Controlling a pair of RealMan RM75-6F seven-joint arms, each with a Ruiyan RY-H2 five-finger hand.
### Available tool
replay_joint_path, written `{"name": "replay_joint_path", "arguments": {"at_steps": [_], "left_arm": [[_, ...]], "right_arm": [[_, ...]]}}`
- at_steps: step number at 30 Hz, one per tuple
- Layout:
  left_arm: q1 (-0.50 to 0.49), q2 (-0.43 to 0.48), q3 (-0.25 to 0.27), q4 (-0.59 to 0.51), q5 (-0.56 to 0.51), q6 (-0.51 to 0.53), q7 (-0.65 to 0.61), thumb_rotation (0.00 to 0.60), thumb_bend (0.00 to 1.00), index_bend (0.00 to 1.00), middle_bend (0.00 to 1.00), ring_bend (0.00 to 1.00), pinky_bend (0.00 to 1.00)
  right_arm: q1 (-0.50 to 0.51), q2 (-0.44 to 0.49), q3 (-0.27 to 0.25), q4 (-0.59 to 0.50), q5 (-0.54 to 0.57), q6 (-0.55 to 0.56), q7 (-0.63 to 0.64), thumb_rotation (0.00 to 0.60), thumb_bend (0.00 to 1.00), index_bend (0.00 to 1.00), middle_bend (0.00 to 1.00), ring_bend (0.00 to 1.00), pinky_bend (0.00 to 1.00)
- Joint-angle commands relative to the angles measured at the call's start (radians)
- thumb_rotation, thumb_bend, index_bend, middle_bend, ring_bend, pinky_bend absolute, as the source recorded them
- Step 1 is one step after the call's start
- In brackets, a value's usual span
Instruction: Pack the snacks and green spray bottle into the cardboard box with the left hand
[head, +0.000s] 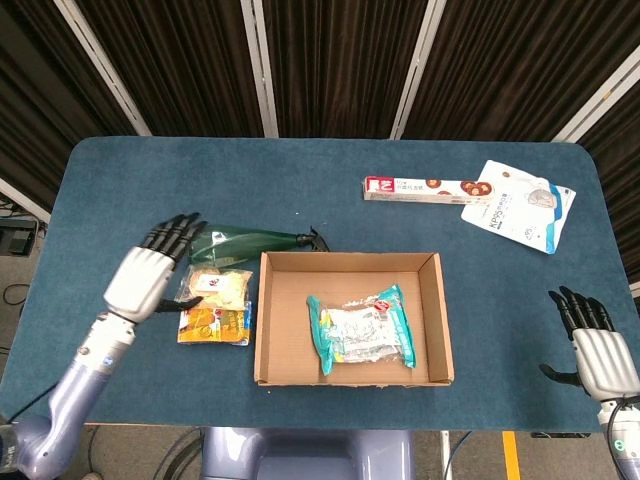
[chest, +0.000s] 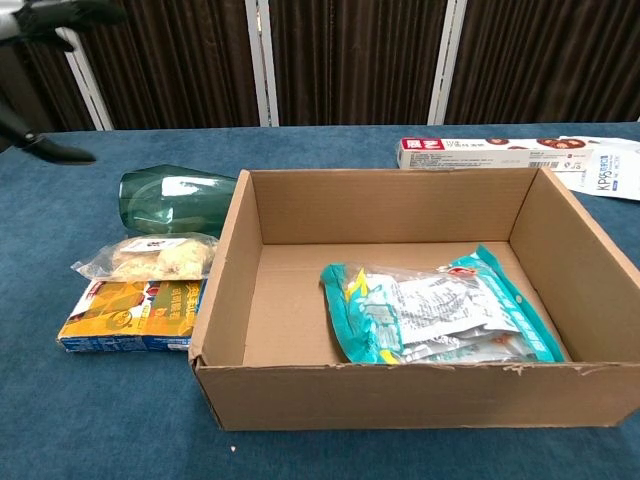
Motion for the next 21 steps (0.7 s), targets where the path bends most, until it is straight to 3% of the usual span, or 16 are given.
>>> {"name": "replay_joint_path", "arguments": {"at_steps": [1, 9, 21], "left_arm": [[-0.014, -0.019, -0.013, 0.116, -0.115, -0.051, 0.044, 0.600, 0.00, 0.00, 0.00, 0.00, 0.08], [-0.098, -0.111, -0.032, 0.307, -0.287, -0.197, 0.073, 0.600, 0.00, 0.00, 0.00, 0.00, 0.06], [-0.217, -0.299, -0.023, 0.535, -0.364, -0.315, 0.125, 0.600, 0.00, 0.00, 0.00, 0.00, 0.05]], "right_arm": [[0.002, -0.006, -0.003, -0.004, -0.003, -0.002, -0.012, 0.600, 0.00, 0.00, 0.00, 0.00, 0.00], [0.008, -0.016, 0.000, -0.004, 0.008, -0.012, -0.039, 0.600, 0.00, 0.00, 0.00, 0.00, 0.00], [0.019, -0.028, 0.011, 0.004, 0.050, -0.039, -0.067, 0.600, 0.00, 0.00, 0.00, 0.00, 0.00]]}}
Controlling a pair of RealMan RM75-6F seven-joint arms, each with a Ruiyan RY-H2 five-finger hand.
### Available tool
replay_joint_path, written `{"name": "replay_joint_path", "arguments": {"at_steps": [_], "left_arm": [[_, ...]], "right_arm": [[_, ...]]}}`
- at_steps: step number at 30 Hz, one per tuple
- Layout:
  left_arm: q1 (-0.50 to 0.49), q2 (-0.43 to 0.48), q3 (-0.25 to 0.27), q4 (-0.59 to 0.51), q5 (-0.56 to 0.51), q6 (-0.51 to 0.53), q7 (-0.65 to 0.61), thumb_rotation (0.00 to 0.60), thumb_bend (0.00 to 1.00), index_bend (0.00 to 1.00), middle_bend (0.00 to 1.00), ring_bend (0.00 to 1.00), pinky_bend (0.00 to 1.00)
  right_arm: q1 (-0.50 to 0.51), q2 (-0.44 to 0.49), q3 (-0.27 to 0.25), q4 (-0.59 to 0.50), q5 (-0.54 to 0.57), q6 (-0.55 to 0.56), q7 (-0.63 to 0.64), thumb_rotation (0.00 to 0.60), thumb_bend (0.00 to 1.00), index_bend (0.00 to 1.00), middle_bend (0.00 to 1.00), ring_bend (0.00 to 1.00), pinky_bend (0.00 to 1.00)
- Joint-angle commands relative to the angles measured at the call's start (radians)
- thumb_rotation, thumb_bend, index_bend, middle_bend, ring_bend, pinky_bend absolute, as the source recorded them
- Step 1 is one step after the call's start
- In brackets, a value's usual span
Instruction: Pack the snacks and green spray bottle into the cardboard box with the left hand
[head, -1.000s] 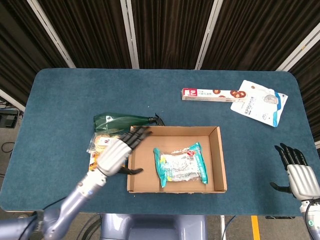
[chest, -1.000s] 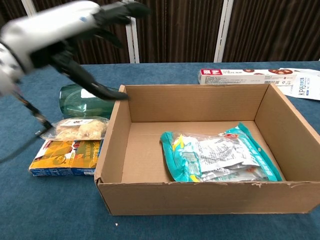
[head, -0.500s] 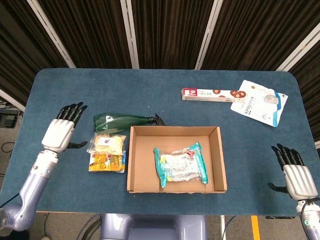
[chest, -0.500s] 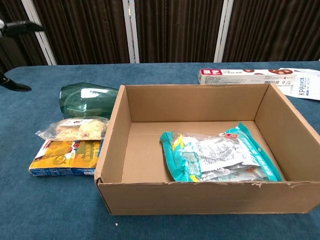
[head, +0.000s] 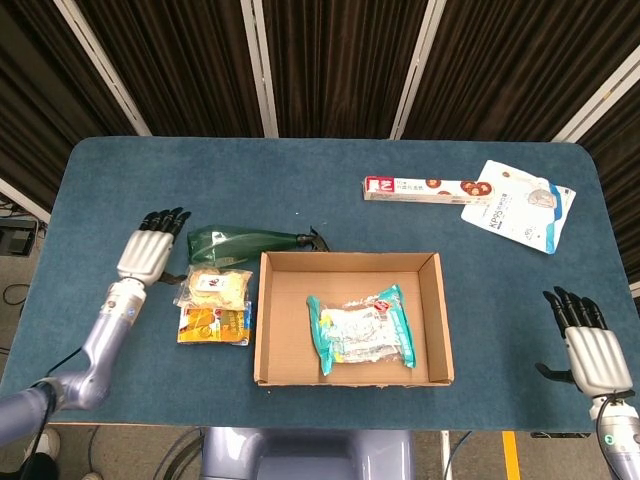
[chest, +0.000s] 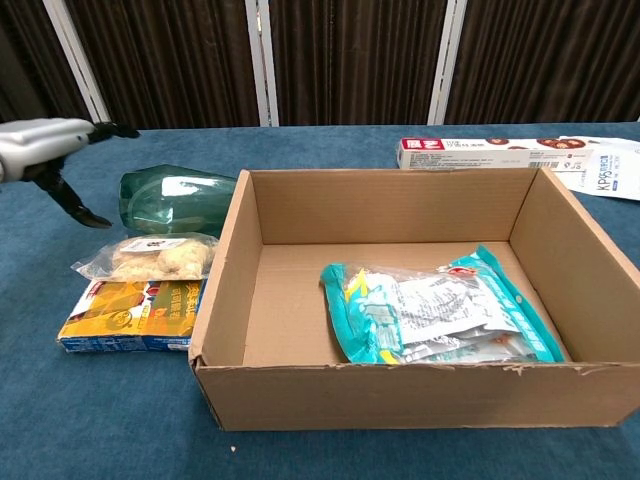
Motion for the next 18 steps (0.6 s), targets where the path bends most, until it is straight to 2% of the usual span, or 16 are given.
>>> {"name": "replay_joint_path", "arguments": {"at_steps": [1, 7, 10, 12, 13, 15, 17, 18], "left_arm": [[-0.040, -0.047, -0.003, 0.054, -0.028, -0.044, 0.008, 0.600, 0.00, 0.00, 0.00, 0.00, 0.05], [-0.086, -0.113, -0.008, 0.122, -0.042, -0.076, 0.005, 0.600, 0.00, 0.00, 0.00, 0.00, 0.06], [-0.101, -0.139, -0.011, 0.149, -0.043, -0.082, 0.000, 0.600, 0.00, 0.00, 0.00, 0.00, 0.09], [-0.112, -0.165, -0.014, 0.179, -0.043, -0.075, 0.000, 0.600, 0.01, 0.08, 0.01, 0.02, 0.18], [-0.116, -0.183, -0.018, 0.195, -0.044, -0.064, -0.002, 0.600, 0.05, 0.16, 0.05, 0.05, 0.25], [-0.119, -0.226, -0.028, 0.236, -0.039, -0.021, -0.008, 0.600, 0.15, 0.32, 0.14, 0.14, 0.36], [-0.119, -0.259, -0.030, 0.269, -0.030, 0.012, -0.013, 0.600, 0.30, 0.48, 0.28, 0.26, 0.46], [-0.119, -0.279, -0.030, 0.289, -0.021, 0.034, -0.018, 0.600, 0.35, 0.53, 0.33, 0.30, 0.49]], "right_arm": [[0.003, -0.003, 0.002, 0.003, 0.008, -0.007, -0.005, 0.600, 0.00, 0.00, 0.00, 0.00, 0.00], [0.011, -0.005, 0.003, 0.004, 0.018, -0.024, -0.015, 0.600, 0.00, 0.00, 0.00, 0.00, 0.00], [0.015, -0.003, 0.004, 0.003, 0.024, -0.032, -0.013, 0.600, 0.00, 0.00, 0.00, 0.00, 0.00], [0.015, -0.002, 0.004, 0.003, 0.026, -0.035, -0.011, 0.600, 0.00, 0.00, 0.00, 0.00, 0.00], [0.016, -0.001, 0.004, 0.003, 0.026, -0.035, -0.011, 0.600, 0.00, 0.00, 0.00, 0.00, 0.00], [0.016, 0.000, 0.003, 0.003, 0.025, -0.036, -0.008, 0.600, 0.00, 0.00, 0.00, 0.00, 0.00], [0.016, 0.001, 0.003, 0.005, 0.025, -0.036, -0.008, 0.600, 0.00, 0.00, 0.00, 0.00, 0.00], [0.016, 0.001, 0.003, 0.005, 0.025, -0.037, -0.008, 0.600, 0.00, 0.00, 0.00, 0.00, 0.00]]}}
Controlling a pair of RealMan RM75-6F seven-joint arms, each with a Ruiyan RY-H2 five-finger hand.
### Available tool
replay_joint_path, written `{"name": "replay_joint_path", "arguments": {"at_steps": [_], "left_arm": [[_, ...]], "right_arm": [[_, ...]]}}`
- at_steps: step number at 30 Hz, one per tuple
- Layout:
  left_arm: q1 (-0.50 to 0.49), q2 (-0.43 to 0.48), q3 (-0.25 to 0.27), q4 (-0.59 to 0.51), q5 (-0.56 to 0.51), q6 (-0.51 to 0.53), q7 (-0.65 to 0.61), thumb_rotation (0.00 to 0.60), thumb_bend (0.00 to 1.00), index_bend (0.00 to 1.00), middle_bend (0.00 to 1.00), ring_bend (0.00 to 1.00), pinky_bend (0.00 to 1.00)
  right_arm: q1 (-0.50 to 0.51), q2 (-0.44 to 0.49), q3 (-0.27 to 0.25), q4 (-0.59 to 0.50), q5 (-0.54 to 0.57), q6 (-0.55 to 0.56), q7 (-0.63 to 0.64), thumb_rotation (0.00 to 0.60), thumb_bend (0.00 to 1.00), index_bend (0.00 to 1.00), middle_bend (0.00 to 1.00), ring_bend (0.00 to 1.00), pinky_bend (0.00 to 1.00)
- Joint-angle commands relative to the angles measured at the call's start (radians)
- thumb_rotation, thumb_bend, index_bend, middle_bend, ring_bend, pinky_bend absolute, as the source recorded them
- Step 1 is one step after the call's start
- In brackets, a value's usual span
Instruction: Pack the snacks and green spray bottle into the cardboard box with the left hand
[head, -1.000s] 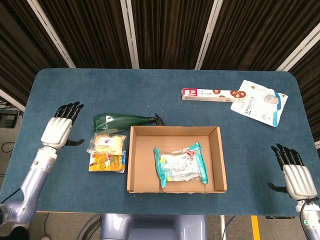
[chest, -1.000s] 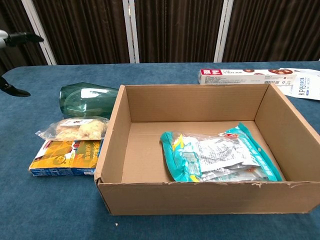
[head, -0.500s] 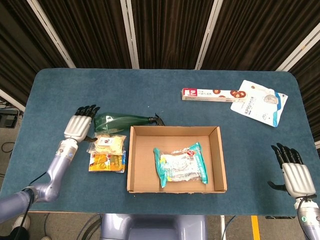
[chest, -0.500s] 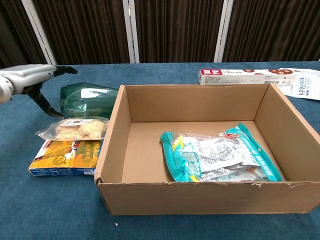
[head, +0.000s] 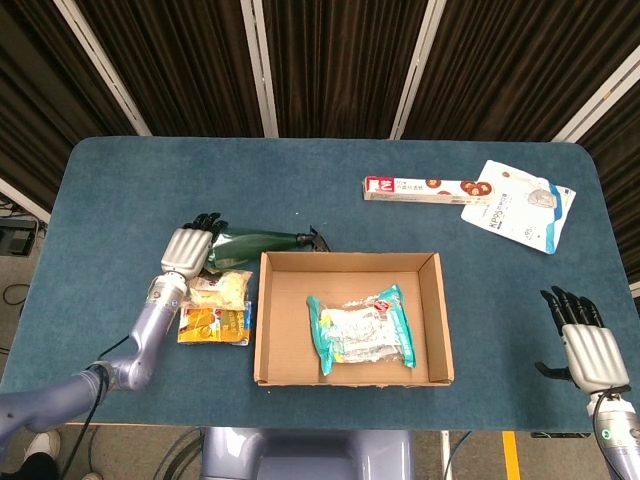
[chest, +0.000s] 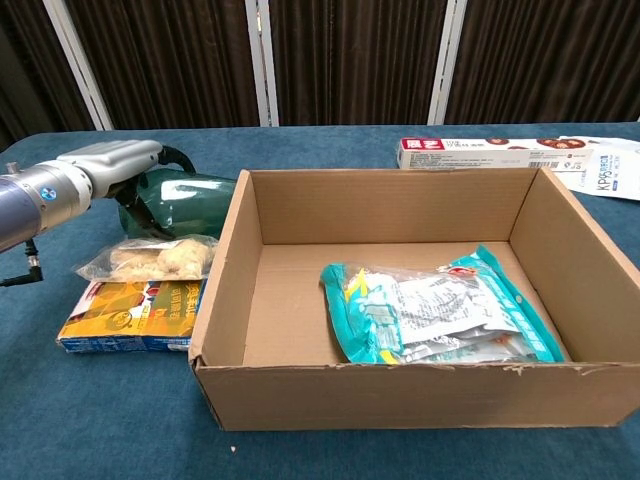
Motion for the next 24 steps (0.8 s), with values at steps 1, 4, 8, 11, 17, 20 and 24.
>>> {"name": "replay_joint_path", "arguments": {"at_steps": [1, 4, 8, 11, 17, 20, 24], "left_arm": [[-0.004, -0.076, -0.008, 0.078, 0.028, 0.082, -0.018, 0.600, 0.43, 0.59, 0.39, 0.36, 0.53], [0.006, -0.097, -0.006, 0.098, 0.069, 0.152, -0.046, 0.600, 0.56, 0.68, 0.48, 0.44, 0.60], [0.050, -0.067, 0.007, 0.064, 0.153, 0.287, -0.105, 0.600, 0.65, 0.73, 0.52, 0.49, 0.63], [0.092, -0.004, 0.011, -0.013, 0.198, 0.371, -0.138, 0.600, 0.67, 0.75, 0.53, 0.50, 0.64], [0.156, 0.154, -0.011, -0.285, 0.277, 0.510, -0.178, 0.600, 0.66, 0.75, 0.53, 0.51, 0.64], [0.138, 0.203, -0.018, -0.447, 0.306, 0.484, -0.176, 0.600, 0.65, 0.75, 0.53, 0.50, 0.64], [0.096, 0.196, -0.006, -0.571, 0.331, 0.420, -0.170, 0.600, 0.60, 0.75, 0.52, 0.50, 0.64]], "right_arm": [[0.000, 0.000, 0.000, 0.001, 0.000, -0.001, 0.001, 0.600, 0.00, 0.00, 0.00, 0.00, 0.00], [0.001, 0.000, -0.001, 0.004, 0.000, -0.001, 0.004, 0.600, 0.00, 0.00, 0.00, 0.00, 0.00], [0.001, 0.004, -0.003, 0.004, -0.004, -0.003, 0.011, 0.600, 0.00, 0.00, 0.00, 0.00, 0.00], [-0.001, 0.005, -0.006, 0.002, -0.010, 0.002, 0.015, 0.600, 0.00, 0.00, 0.00, 0.00, 0.00], [-0.008, 0.011, -0.018, -0.011, -0.039, 0.019, 0.022, 0.600, 0.00, 0.00, 0.00, 0.00, 0.00], [-0.008, 0.015, -0.023, -0.019, -0.057, 0.024, 0.028, 0.600, 0.00, 0.00, 0.00, 0.00, 0.00], [-0.006, 0.018, -0.026, -0.022, -0.068, 0.022, 0.035, 0.600, 0.00, 0.00, 0.00, 0.00, 0.00]]}}
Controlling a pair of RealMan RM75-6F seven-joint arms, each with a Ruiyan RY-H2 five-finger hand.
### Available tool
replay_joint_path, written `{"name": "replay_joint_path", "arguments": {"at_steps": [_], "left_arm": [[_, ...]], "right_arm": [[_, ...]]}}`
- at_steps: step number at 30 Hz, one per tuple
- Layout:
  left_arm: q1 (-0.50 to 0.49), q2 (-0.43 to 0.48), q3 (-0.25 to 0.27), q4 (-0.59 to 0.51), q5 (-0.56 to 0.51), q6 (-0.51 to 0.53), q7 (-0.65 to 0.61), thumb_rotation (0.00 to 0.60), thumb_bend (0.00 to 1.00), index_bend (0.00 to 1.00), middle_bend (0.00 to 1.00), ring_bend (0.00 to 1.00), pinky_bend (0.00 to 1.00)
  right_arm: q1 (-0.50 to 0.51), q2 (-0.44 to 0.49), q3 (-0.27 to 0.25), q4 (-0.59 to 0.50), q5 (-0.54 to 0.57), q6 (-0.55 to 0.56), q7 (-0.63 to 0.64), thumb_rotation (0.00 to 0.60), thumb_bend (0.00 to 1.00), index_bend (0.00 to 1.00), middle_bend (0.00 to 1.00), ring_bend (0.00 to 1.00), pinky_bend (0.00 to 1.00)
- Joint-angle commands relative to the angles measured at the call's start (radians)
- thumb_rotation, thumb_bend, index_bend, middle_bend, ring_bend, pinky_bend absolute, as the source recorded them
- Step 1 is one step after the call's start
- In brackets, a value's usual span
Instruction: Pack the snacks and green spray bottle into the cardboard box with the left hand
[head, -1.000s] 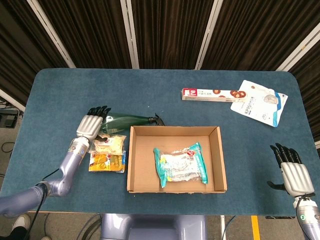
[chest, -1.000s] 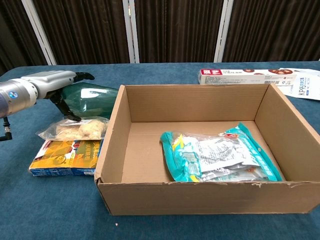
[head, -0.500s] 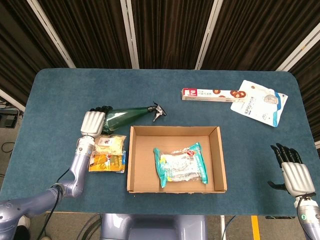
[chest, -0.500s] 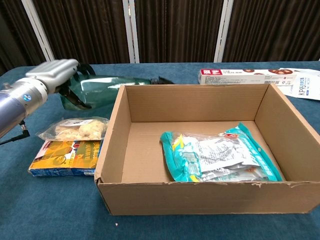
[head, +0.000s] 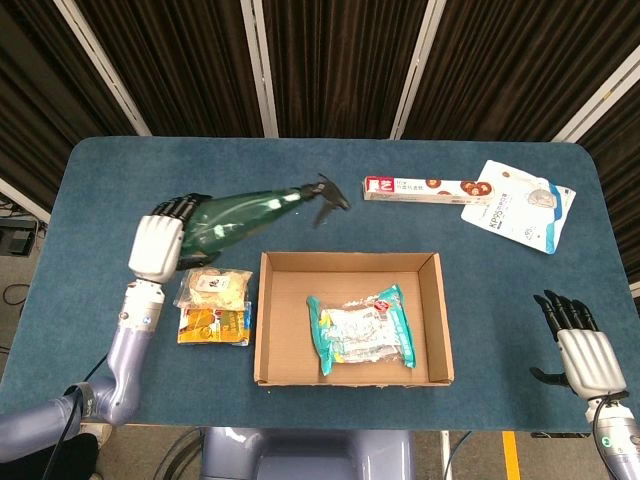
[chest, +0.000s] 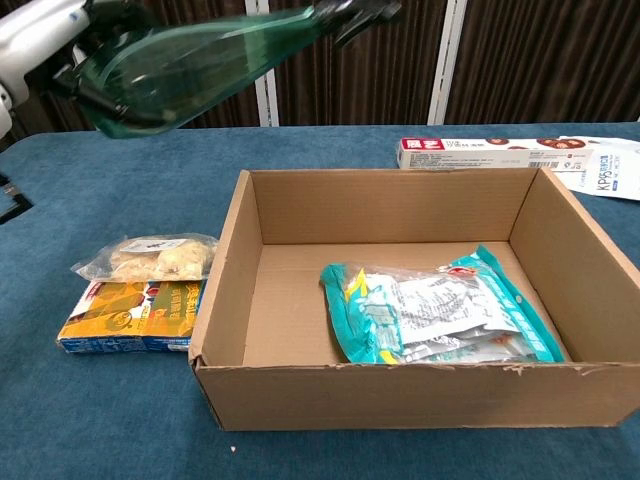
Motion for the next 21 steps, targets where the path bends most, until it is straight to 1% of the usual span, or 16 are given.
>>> {"name": "replay_joint_path", "arguments": {"at_steps": [1, 3, 4, 6, 7, 8, 9, 10, 11, 12, 13, 14, 17, 21], "left_arm": [[-0.044, 0.025, 0.008, -0.183, 0.055, -0.067, 0.002, 0.600, 0.59, 0.74, 0.52, 0.50, 0.64], [-0.074, -0.010, 0.015, -0.224, 0.044, -0.111, 0.027, 0.600, 0.57, 0.74, 0.51, 0.50, 0.64], [-0.088, -0.031, 0.016, -0.233, 0.029, -0.132, 0.041, 0.600, 0.53, 0.74, 0.51, 0.50, 0.64], [-0.114, -0.073, 0.020, -0.235, 0.005, -0.169, 0.062, 0.600, 0.41, 0.66, 0.47, 0.48, 0.64], [-0.124, -0.093, 0.022, -0.228, -0.008, -0.184, 0.073, 0.600, 0.33, 0.57, 0.43, 0.45, 0.63], [-0.133, -0.109, 0.030, -0.222, -0.021, -0.202, 0.085, 0.600, 0.25, 0.43, 0.37, 0.42, 0.62], [-0.139, -0.119, 0.037, -0.216, -0.031, -0.217, 0.094, 0.600, 0.20, 0.31, 0.31, 0.38, 0.60], [-0.142, -0.125, 0.046, -0.210, -0.041, -0.230, 0.103, 0.600, 0.13, 0.16, 0.21, 0.30, 0.55], [-0.145, -0.123, 0.059, -0.206, -0.056, -0.252, 0.115, 0.600, 0.07, 0.05, 0.10, 0.20, 0.49], [-0.147, -0.117, 0.068, -0.204, -0.069, -0.267, 0.126, 0.600, 0.04, 0.01, 0.05, 0.14, 0.44], [-0.149, -0.106, 0.078, -0.206, -0.089, -0.287, 0.144, 0.600, 0.01, 0.00, 0.01, 0.06, 0.39], [-0.151, -0.096, 0.081, -0.211, -0.105, -0.300, 0.154, 0.600, 0.00, 0.00, 0.00, 0.02, 0.35], [-0.142, -0.058, 0.087, -0.232, -0.124, -0.318, 0.140, 0.600, 0.00, 0.00, 0.00, 0.00, 0.29], [-0.122, 0.020, 0.102, -0.277, -0.102, -0.326, 0.103, 0.600, 0.00, 0.00, 0.00, 0.00, 0.27]], "right_arm": [[0.003, 0.004, -0.002, 0.000, -0.005, -0.003, 0.008, 0.600, 0.00, 0.00, 0.00, 0.00, 0.00], [0.003, 0.008, -0.003, 0.002, -0.009, -0.004, 0.020, 0.600, 0.00, 0.00, 0.00, 0.00, 0.00], [0.004, 0.008, -0.003, 0.006, -0.010, -0.006, 0.026, 0.600, 0.00, 0.00, 0.00, 0.00, 0.00], [0.002, 0.012, -0.002, 0.010, -0.011, -0.001, 0.041, 0.600, 0.00, 0.00, 0.00, 0.00, 0.00], [0.001, 0.015, -0.001, 0.012, -0.012, 0.003, 0.050, 0.600, 0.00, 0.00, 0.00, 0.00, 0.00], [0.000, 0.017, -0.001, 0.014, -0.013, 0.005, 0.057, 0.600, 0.00, 0.00, 0.00, 0.00, 0.00], [-0.001, 0.019, -0.001, 0.017, -0.013, 0.006, 0.065, 0.600, 0.00, 0.00, 0.00, 0.00, 0.00], [-0.003, 0.023, 0.000, 0.018, -0.013, 0.010, 0.076, 0.600, 0.00, 0.00, 0.00, 0.00, 0.00], [-0.005, 0.026, 0.000, 0.021, -0.014, 0.013, 0.085, 0.600, 0.00, 0.00, 0.00, 0.00, 0.00], [-0.007, 0.027, 0.000, 0.024, -0.013, 0.015, 0.090, 0.600, 0.00, 0.00, 0.00, 0.00, 0.00], [-0.010, 0.028, 0.000, 0.027, -0.013, 0.019, 0.096, 0.600, 0.00, 0.00, 0.00, 0.00, 0.00], [-0.012, 0.029, 0.001, 0.030, -0.011, 0.022, 0.099, 0.600, 0.00, 0.00, 0.00, 0.00, 0.00], [-0.013, 0.029, 0.002, 0.034, -0.008, 0.023, 0.105, 0.600, 0.00, 0.00, 0.00, 0.00, 0.00], [-0.014, 0.029, -0.002, 0.035, -0.013, 0.022, 0.098, 0.600, 0.00, 0.00, 0.00, 0.00, 0.00]]}}
